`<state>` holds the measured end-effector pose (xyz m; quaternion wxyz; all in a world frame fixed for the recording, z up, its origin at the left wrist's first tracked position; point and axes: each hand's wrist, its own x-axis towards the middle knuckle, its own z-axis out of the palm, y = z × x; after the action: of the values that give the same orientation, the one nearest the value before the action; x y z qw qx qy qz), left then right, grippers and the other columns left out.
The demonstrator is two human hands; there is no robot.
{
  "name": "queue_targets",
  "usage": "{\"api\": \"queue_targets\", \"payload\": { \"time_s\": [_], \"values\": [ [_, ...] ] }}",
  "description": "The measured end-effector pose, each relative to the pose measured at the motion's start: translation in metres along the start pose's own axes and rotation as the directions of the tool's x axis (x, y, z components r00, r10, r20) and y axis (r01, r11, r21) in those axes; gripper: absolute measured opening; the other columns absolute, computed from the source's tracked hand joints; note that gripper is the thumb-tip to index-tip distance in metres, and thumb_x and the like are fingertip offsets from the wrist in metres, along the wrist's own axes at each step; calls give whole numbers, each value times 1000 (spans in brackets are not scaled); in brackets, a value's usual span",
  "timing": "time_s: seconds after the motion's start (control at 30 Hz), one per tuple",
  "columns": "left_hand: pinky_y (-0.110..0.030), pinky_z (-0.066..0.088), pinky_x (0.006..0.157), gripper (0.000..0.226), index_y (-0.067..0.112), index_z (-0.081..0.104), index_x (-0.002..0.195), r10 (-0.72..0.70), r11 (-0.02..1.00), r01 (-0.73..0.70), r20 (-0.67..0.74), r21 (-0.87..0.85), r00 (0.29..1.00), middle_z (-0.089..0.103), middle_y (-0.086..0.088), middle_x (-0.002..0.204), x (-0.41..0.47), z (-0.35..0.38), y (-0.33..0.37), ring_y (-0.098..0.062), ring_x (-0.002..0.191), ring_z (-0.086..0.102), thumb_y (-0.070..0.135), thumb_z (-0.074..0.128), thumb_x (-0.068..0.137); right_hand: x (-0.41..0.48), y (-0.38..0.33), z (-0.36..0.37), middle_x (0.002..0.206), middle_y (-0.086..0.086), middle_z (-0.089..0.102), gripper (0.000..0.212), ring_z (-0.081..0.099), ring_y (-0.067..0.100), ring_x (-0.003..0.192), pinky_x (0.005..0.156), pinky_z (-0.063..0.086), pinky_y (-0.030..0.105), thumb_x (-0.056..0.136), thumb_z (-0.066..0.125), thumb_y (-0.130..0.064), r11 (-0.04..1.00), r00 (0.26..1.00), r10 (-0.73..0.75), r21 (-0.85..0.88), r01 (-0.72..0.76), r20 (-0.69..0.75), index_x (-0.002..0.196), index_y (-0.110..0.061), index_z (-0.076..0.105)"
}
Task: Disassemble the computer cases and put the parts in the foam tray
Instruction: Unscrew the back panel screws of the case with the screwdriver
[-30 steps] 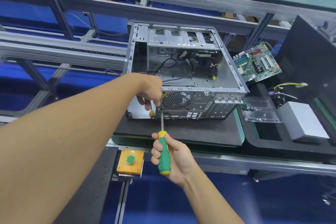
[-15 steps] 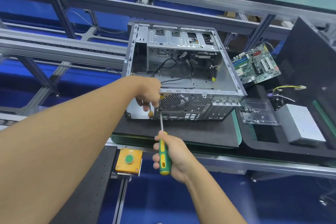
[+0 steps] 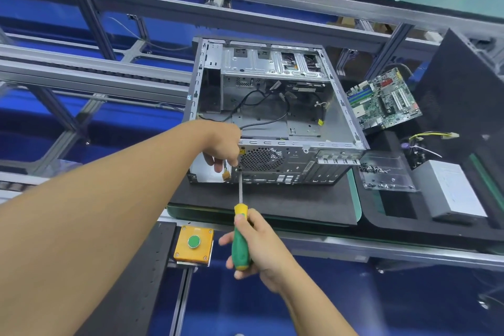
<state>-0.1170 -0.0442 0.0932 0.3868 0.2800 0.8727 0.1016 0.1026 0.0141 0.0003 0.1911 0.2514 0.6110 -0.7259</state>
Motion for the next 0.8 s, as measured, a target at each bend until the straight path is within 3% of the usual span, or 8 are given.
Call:
{"api": "queue_targets", "payload": {
  "time_s": [0.13,0.23,0.33,0.4,0.5,0.63,0.7,0.8],
  "values": [
    [-22,50,45,18,-4,55,99,2,1000,-2,7,1,1000,64,4,45,1,0,0,-13,50,67,12,62,94,-3,-1,-4,78,8,60,29,52,21,59,45,29,22,106,37,-46,962,990,61,256,-92,127,111,-19,45],
    [-22,49,44,18,-5,57,99,4,1000,-4,7,-9,1000,64,2,46,1,0,-1,-15,51,68,11,63,93,-5,-6,-10,91,13,63,37,54,24,68,51,35,28,102,36,-35,869,937,84,436,-235,338,123,-8,50],
    [-22,48,43,20,-6,57,101,4,1000,-4,5,-8,1000,63,2,44,2,1,-2,-15,52,68,11,63,92,-6,-4,-16,107,16,67,36,57,23,77,59,41,31,101,39,-25,872,922,54,433,-231,383,126,-4,53],
    [-22,49,44,21,-7,56,102,1,1000,-1,6,-7,1000,62,3,43,2,1,-2,-15,52,68,11,63,92,-7,-1,-17,106,16,68,27,59,24,78,60,45,32,104,44,-22,904,945,34,393,-168,326,123,-5,54],
    [-22,49,44,21,-6,56,102,-1,1000,1,7,-4,1000,63,3,45,3,1,-2,-15,52,68,11,63,92,-8,1,-10,93,8,70,16,58,20,66,51,44,29,101,58,-24,978,994,37,202,-57,101,111,-11,54],
    [-21,48,43,20,-5,56,101,1,1000,-1,2,4,1000,64,2,45,3,1,-2,-13,50,67,12,63,92,-9,3,1,74,-2,56,24,41,11,55,44,31,20,91,68,-32,1000,987,-25,-20,22,-157,91,-22,46],
    [-21,48,43,20,-5,56,101,5,1000,-5,1,7,1000,63,2,45,3,1,-3,-14,50,67,12,63,93,-8,2,2,74,-4,48,24,38,13,62,46,32,20,90,67,-32,999,985,-31,-35,25,-168,87,-27,44],
    [-21,48,43,16,-3,56,96,8,1000,-8,-1,5,1000,64,1,45,4,2,-3,-15,51,68,12,63,92,-9,1,2,88,2,50,21,47,15,72,60,57,33,93,66,-31,996,997,33,83,-28,-69,102,-23,48]
  ]
}}
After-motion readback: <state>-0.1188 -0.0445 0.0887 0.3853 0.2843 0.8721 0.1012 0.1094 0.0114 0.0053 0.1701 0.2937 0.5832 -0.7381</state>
